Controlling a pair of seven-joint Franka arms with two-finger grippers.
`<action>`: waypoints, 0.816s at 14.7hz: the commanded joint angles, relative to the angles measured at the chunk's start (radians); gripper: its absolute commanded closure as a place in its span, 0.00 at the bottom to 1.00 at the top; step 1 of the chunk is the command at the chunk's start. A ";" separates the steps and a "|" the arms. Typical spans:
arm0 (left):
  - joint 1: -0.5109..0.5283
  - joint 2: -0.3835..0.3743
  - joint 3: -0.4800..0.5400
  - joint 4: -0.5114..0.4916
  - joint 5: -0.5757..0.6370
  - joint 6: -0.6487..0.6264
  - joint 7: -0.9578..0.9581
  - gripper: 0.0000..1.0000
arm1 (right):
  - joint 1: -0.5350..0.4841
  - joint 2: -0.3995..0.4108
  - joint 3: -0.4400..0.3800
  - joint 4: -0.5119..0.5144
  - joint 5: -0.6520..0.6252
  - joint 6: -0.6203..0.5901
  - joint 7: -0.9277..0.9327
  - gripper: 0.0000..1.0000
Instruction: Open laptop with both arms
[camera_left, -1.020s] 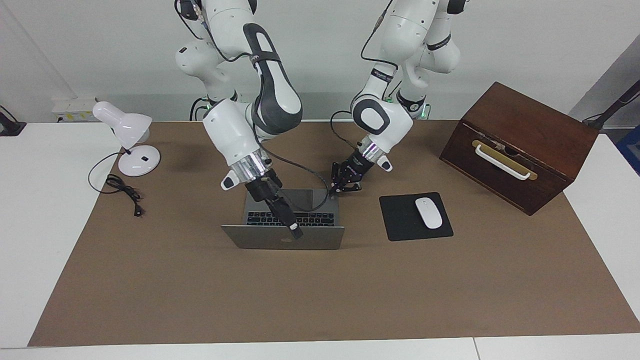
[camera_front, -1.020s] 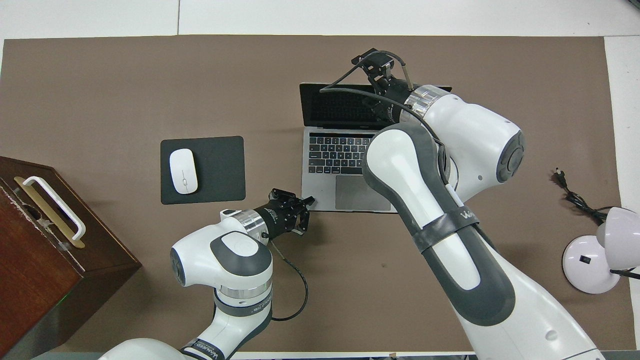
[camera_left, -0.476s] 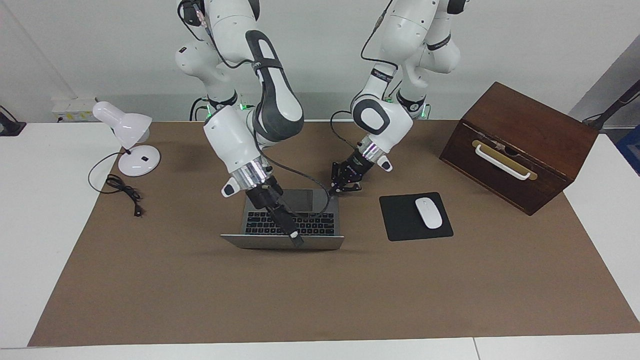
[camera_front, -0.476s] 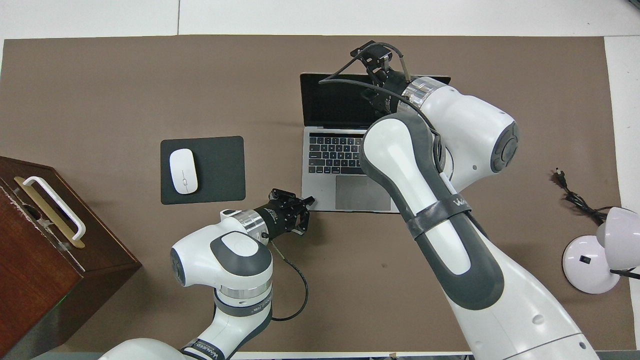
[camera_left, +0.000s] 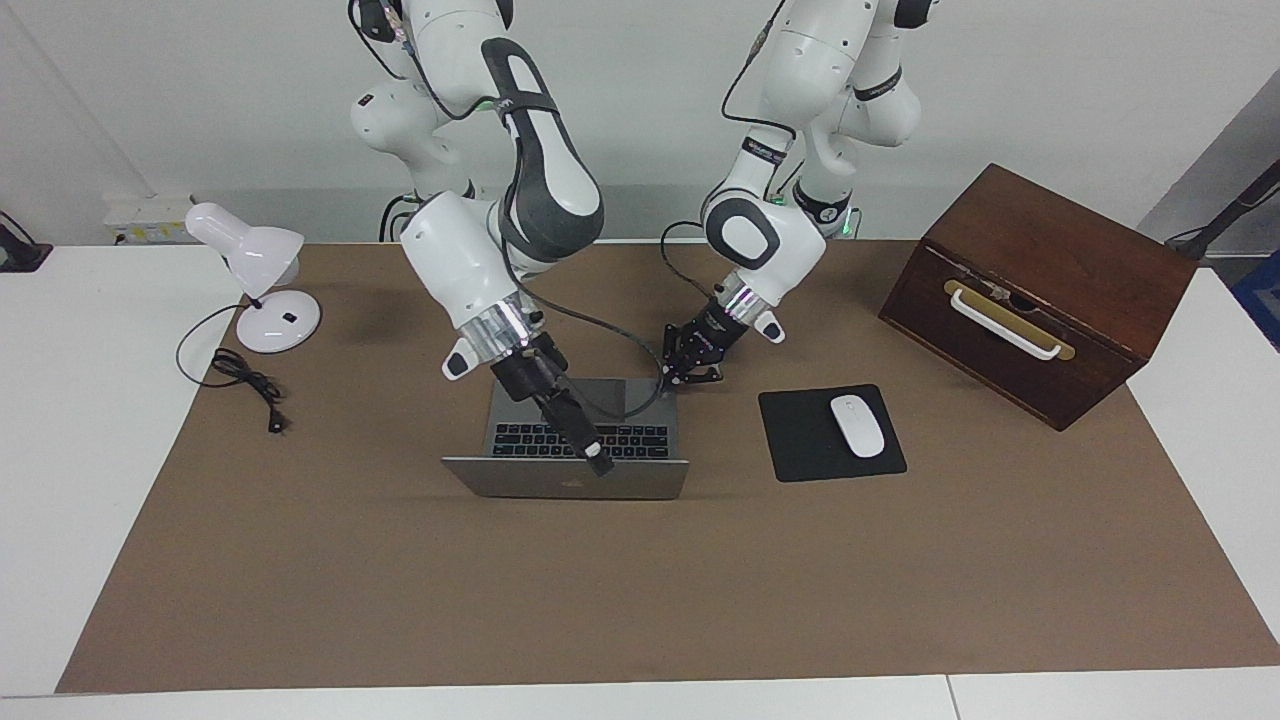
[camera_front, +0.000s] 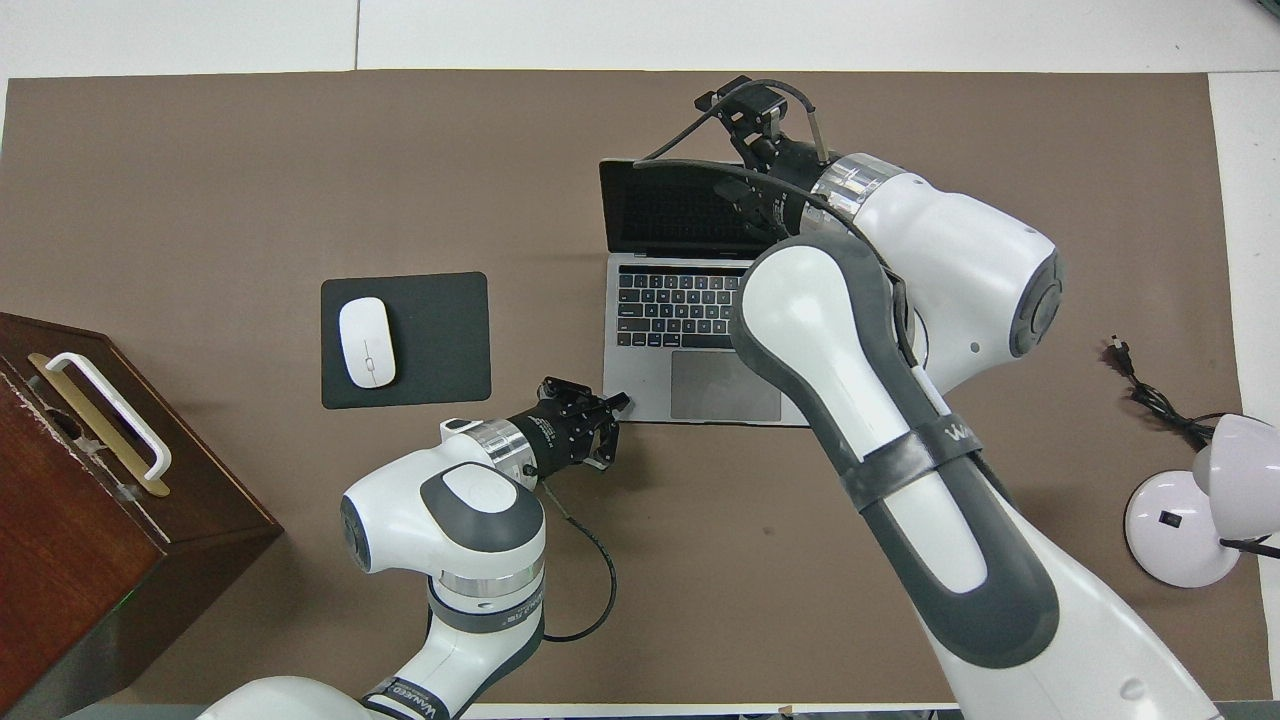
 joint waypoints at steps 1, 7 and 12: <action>-0.009 0.030 0.011 0.025 -0.014 0.023 0.027 1.00 | 0.033 -0.196 0.019 -0.211 0.032 -0.014 -0.016 0.00; -0.003 -0.010 0.015 0.054 0.035 0.076 0.027 1.00 | 0.040 -0.535 0.126 -0.533 0.030 -0.011 0.122 0.00; 0.069 -0.055 0.017 0.093 0.150 0.095 0.030 1.00 | -0.012 -0.663 0.140 -0.542 -0.210 -0.078 0.145 0.00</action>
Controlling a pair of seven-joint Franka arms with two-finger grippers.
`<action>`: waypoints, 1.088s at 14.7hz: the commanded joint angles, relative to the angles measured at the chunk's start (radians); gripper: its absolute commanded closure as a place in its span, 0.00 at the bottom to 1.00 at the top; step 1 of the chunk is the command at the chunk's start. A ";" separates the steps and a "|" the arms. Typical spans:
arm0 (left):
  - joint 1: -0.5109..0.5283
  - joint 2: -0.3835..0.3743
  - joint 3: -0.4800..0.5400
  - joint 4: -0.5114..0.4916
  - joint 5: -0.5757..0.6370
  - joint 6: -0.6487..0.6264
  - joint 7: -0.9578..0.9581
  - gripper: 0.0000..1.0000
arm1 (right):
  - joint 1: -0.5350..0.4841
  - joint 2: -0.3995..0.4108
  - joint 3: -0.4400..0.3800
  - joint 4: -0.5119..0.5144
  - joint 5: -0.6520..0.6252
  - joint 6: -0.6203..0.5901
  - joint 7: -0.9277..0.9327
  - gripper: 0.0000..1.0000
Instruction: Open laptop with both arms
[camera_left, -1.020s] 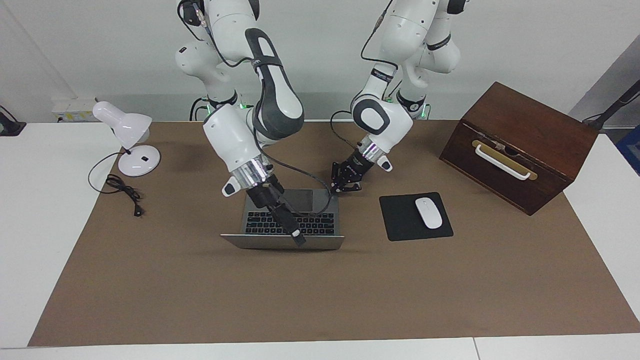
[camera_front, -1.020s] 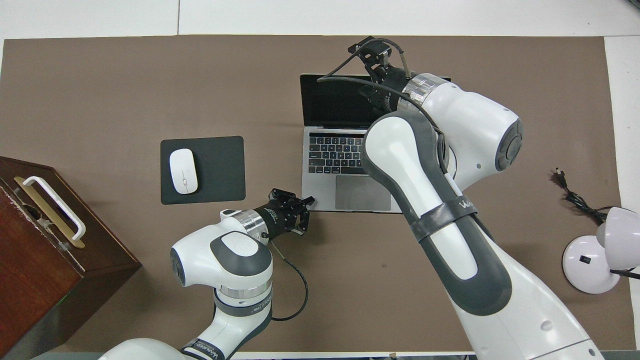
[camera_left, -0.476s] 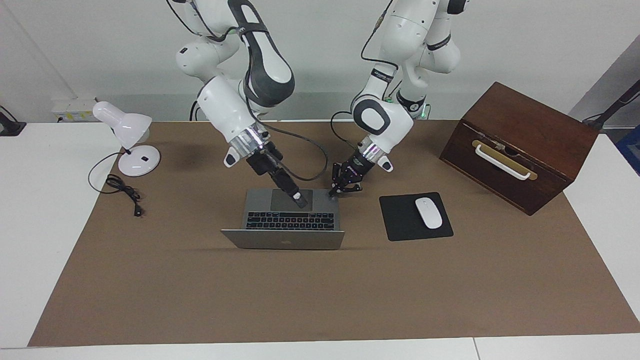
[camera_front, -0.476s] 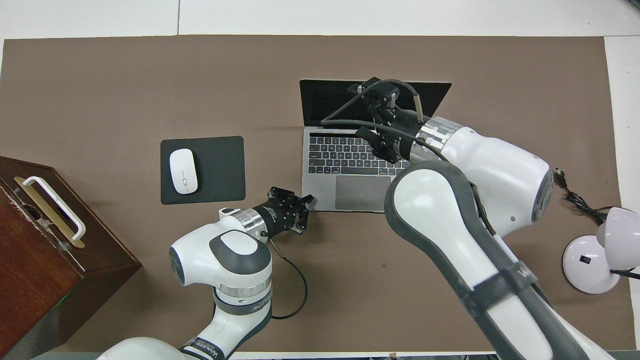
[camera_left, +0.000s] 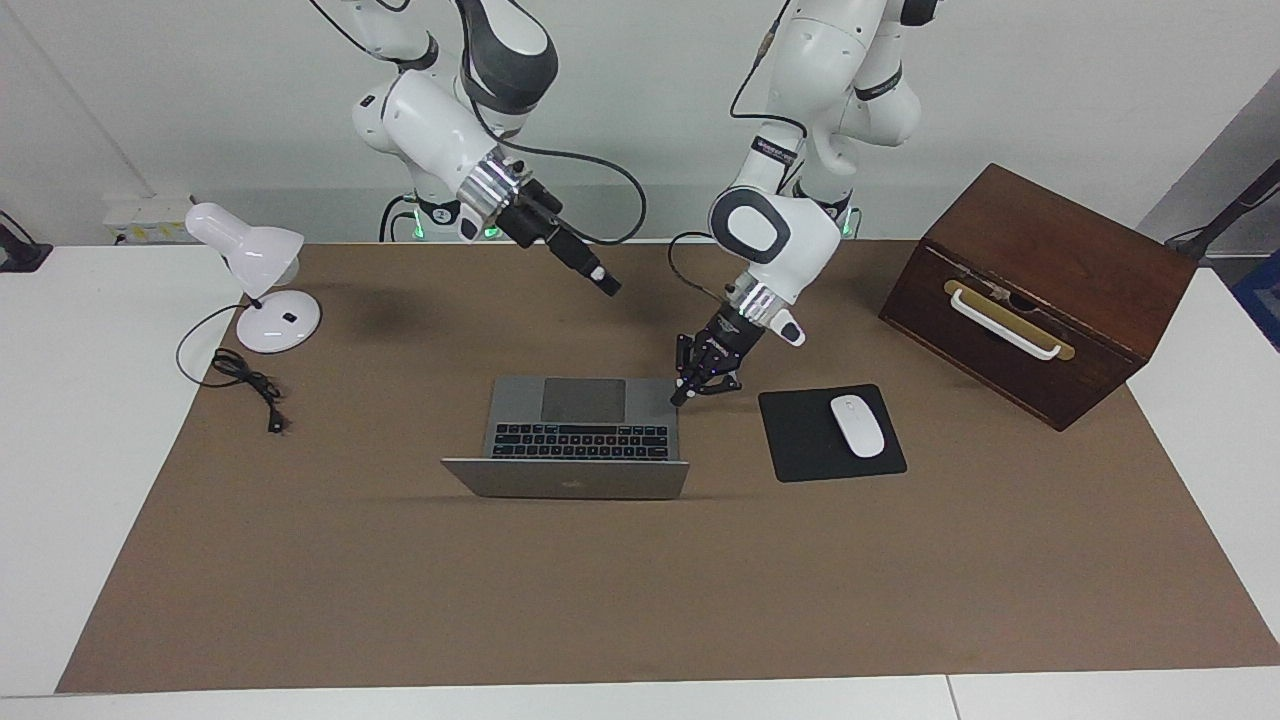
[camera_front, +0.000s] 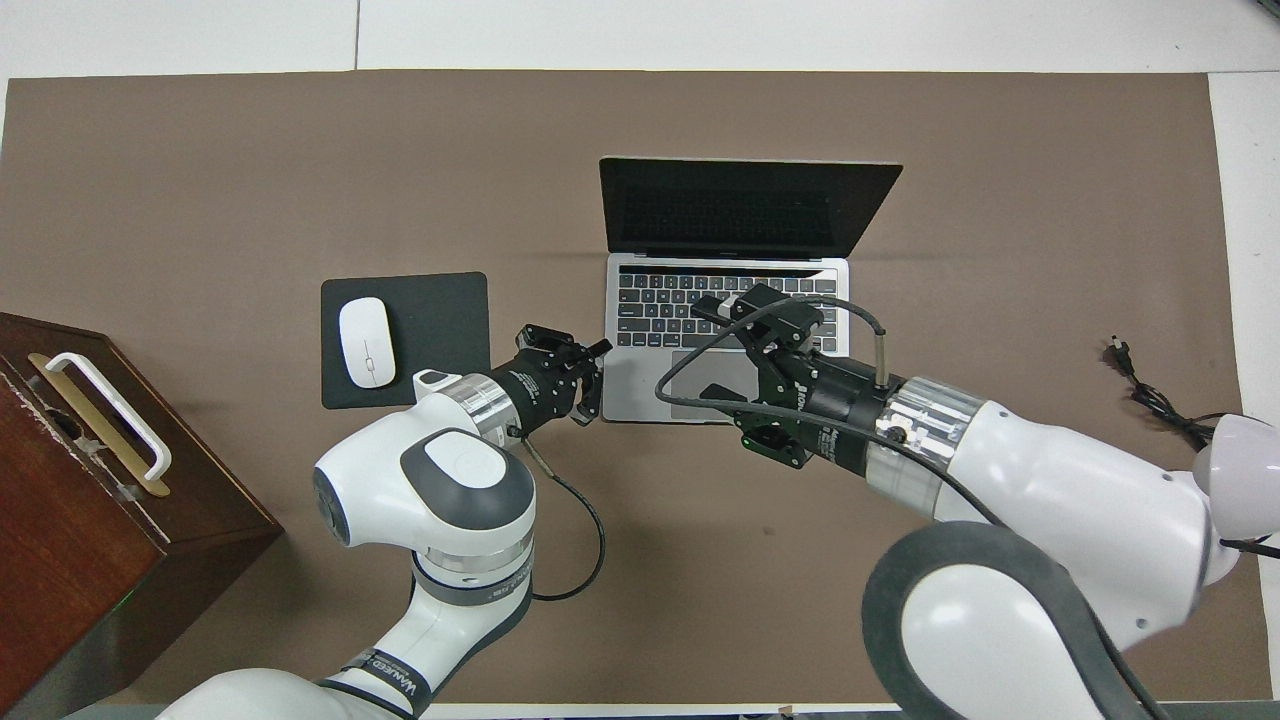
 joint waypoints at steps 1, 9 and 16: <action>0.038 -0.040 -0.001 -0.005 0.059 0.011 0.011 1.00 | -0.058 -0.036 -0.024 0.052 -0.207 -0.147 0.012 0.00; 0.151 -0.018 0.003 0.071 0.413 0.000 0.045 1.00 | -0.115 -0.013 -0.207 0.301 -0.755 -0.646 -0.050 0.00; 0.295 0.005 0.006 0.175 0.929 -0.214 0.057 1.00 | -0.253 -0.003 -0.175 0.341 -1.067 -0.911 -0.365 0.00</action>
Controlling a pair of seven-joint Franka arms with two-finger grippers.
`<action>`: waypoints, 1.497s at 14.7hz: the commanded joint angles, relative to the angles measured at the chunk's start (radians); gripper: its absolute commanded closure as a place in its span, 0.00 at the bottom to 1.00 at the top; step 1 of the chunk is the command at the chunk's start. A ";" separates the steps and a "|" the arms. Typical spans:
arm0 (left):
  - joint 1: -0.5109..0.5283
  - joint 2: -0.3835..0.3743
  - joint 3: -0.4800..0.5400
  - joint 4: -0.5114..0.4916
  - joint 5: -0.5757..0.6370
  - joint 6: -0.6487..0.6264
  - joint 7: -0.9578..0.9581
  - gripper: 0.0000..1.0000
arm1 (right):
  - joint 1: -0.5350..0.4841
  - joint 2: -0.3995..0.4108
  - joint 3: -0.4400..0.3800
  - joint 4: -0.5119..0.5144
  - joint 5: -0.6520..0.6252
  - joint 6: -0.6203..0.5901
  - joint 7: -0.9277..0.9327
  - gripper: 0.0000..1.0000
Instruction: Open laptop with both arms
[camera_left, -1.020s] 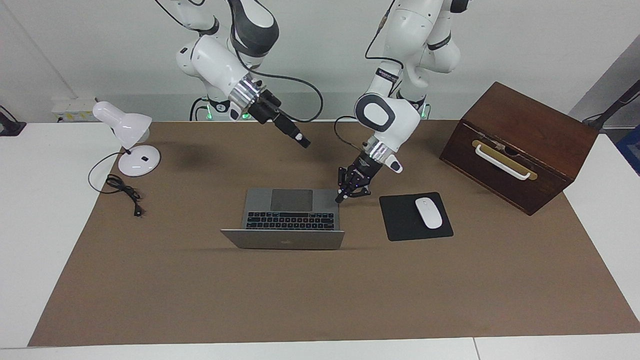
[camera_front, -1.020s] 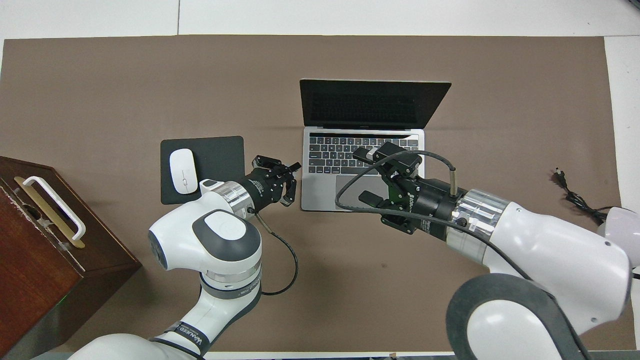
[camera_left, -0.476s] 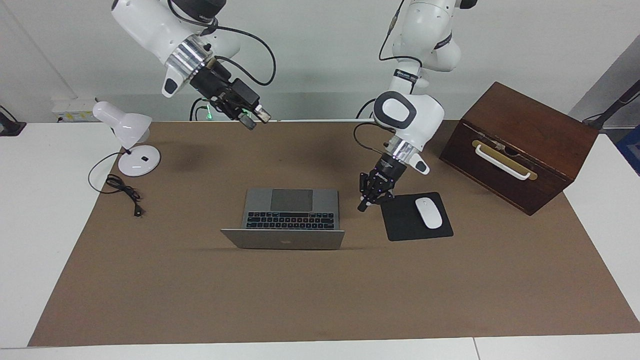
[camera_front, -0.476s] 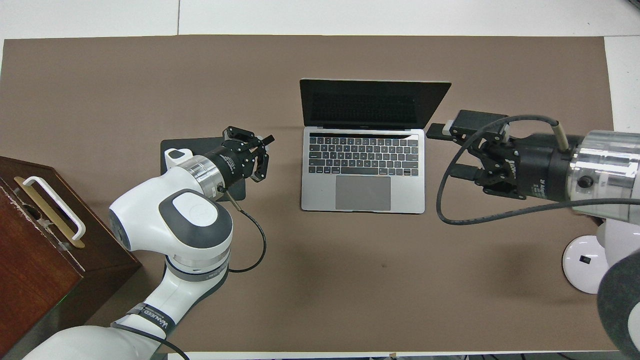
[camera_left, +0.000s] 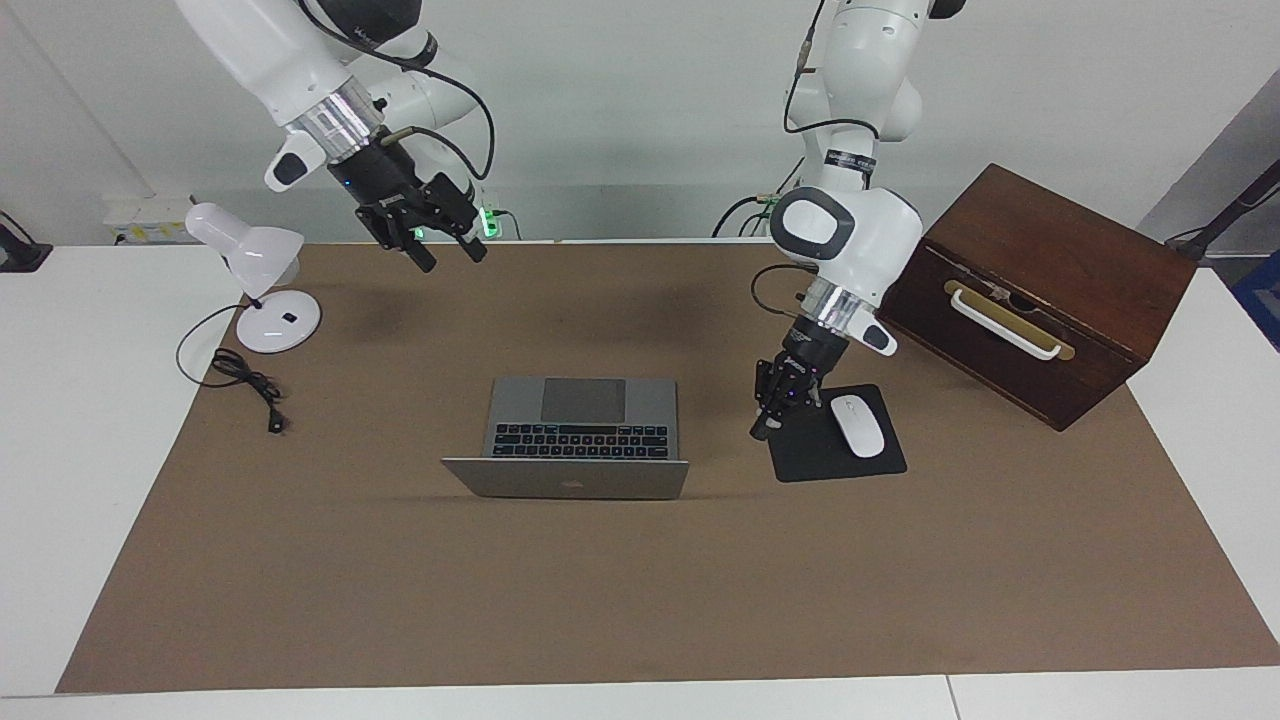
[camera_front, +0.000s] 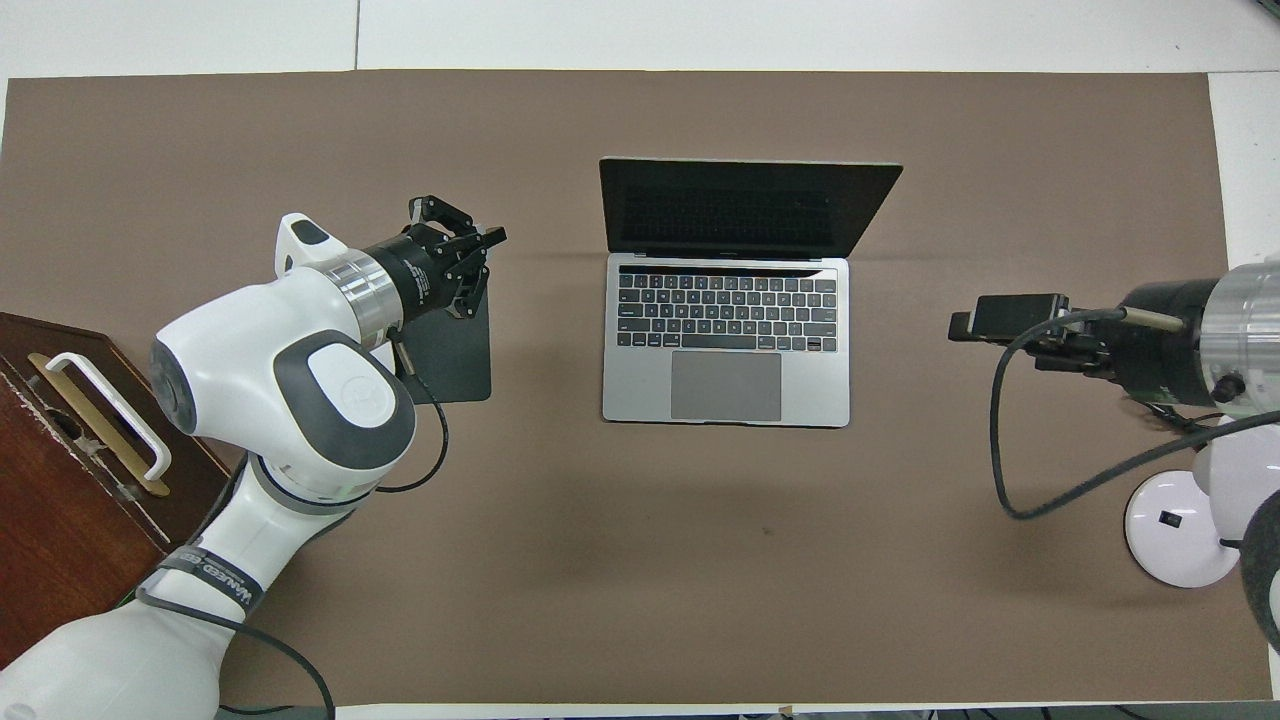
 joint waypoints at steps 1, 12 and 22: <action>0.091 0.021 -0.005 0.095 0.212 -0.168 0.017 1.00 | -0.110 0.016 0.076 0.021 -0.101 -0.073 -0.105 0.00; 0.262 -0.026 -0.004 0.354 0.851 -0.849 0.048 1.00 | -0.703 0.102 0.512 0.010 -0.159 -0.074 -0.297 0.00; 0.349 -0.257 0.001 0.284 0.917 -1.308 0.408 1.00 | -0.695 0.275 0.506 0.333 -0.142 -0.192 -0.291 0.00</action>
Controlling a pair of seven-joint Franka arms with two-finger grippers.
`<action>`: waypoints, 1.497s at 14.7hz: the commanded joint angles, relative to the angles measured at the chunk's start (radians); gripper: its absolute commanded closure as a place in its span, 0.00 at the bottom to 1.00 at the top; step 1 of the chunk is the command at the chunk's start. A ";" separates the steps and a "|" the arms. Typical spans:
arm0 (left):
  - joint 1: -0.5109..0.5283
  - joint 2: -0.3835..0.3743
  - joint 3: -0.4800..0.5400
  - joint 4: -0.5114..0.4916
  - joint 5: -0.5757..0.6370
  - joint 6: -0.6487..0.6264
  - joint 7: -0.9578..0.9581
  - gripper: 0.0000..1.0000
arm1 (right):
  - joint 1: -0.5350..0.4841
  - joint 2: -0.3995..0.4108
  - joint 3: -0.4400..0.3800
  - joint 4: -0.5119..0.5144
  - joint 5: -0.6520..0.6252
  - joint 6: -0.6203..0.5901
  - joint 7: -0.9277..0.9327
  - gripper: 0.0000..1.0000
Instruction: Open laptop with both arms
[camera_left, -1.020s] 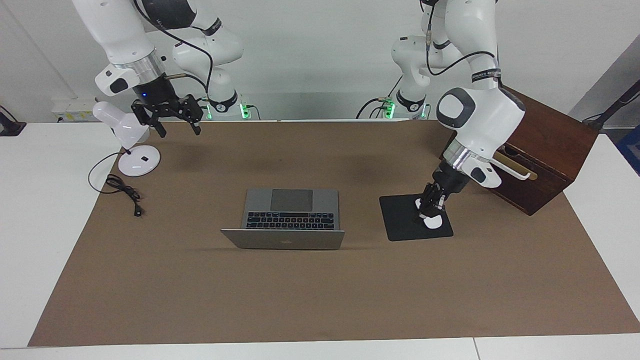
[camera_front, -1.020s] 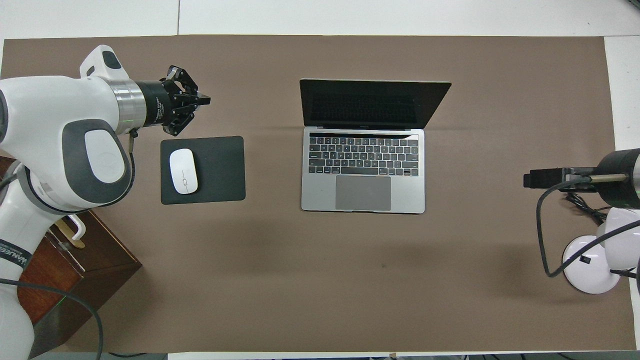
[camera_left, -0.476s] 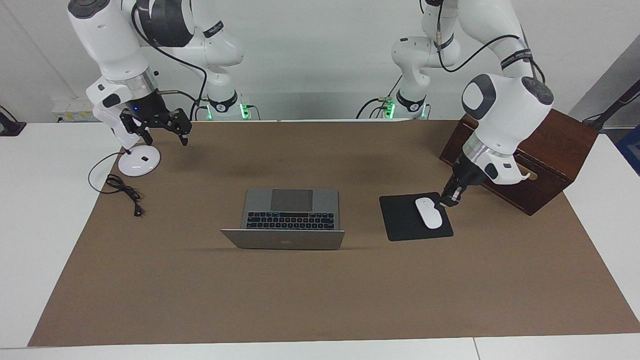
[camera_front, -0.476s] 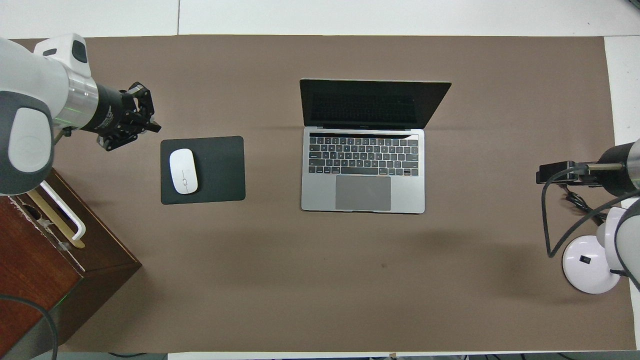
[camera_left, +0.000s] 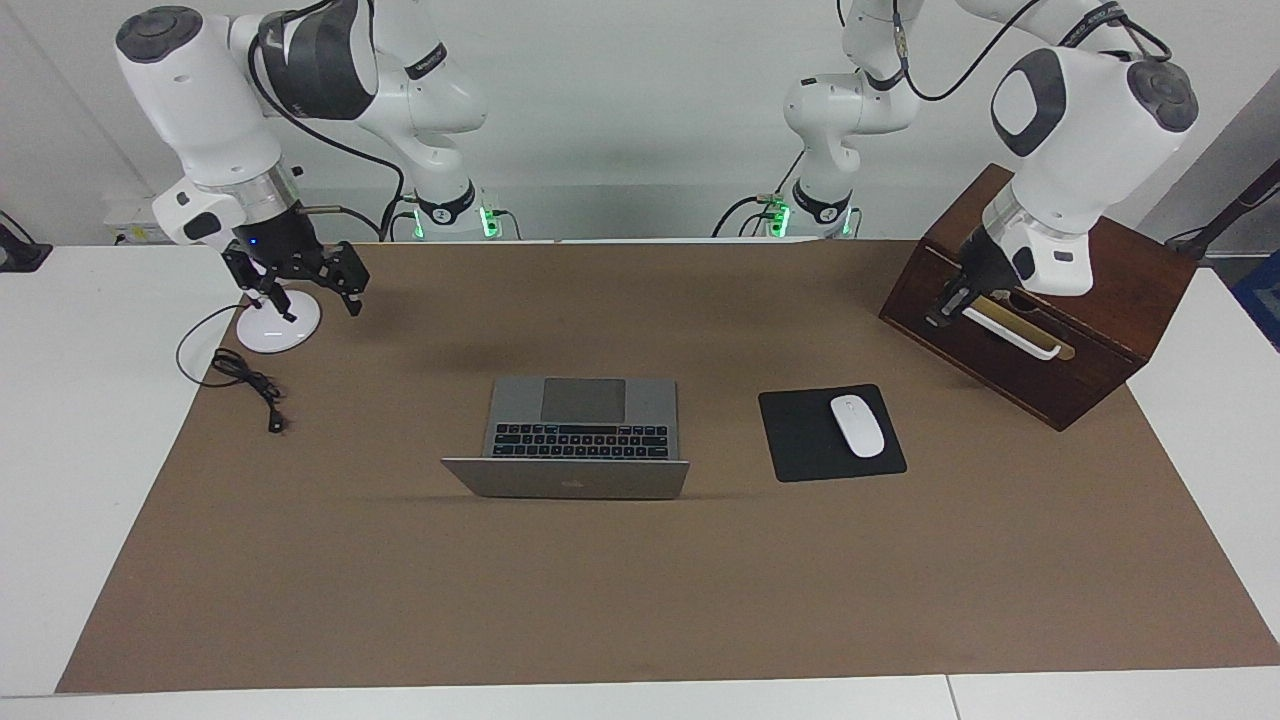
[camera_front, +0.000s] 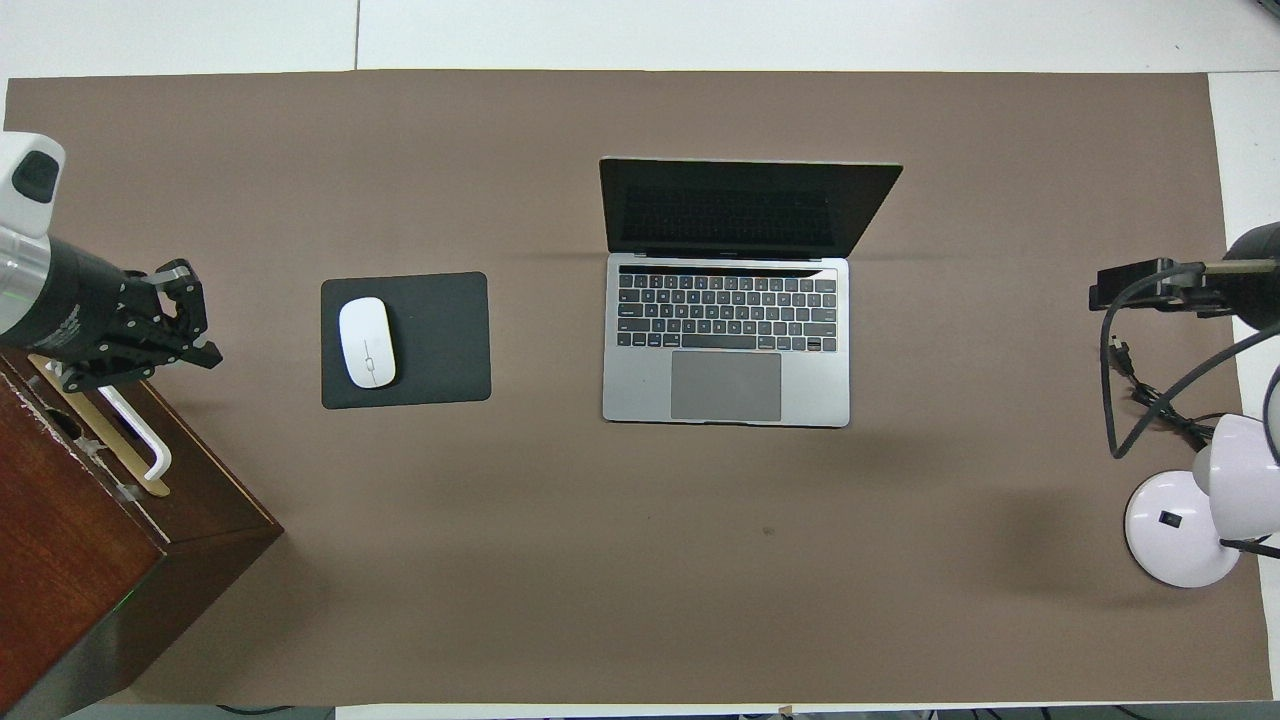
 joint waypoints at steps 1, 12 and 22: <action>0.009 -0.049 -0.005 -0.051 0.027 -0.049 0.059 1.00 | -0.008 0.062 0.006 0.137 0.000 -0.072 -0.020 0.00; 0.057 -0.051 -0.005 -0.058 0.029 -0.027 0.059 0.00 | 0.027 0.050 -0.047 0.181 -0.003 -0.111 -0.046 0.00; 0.066 0.015 0.012 -0.012 0.127 0.067 0.362 0.00 | 0.024 0.039 -0.045 0.218 -0.012 -0.171 -0.048 0.00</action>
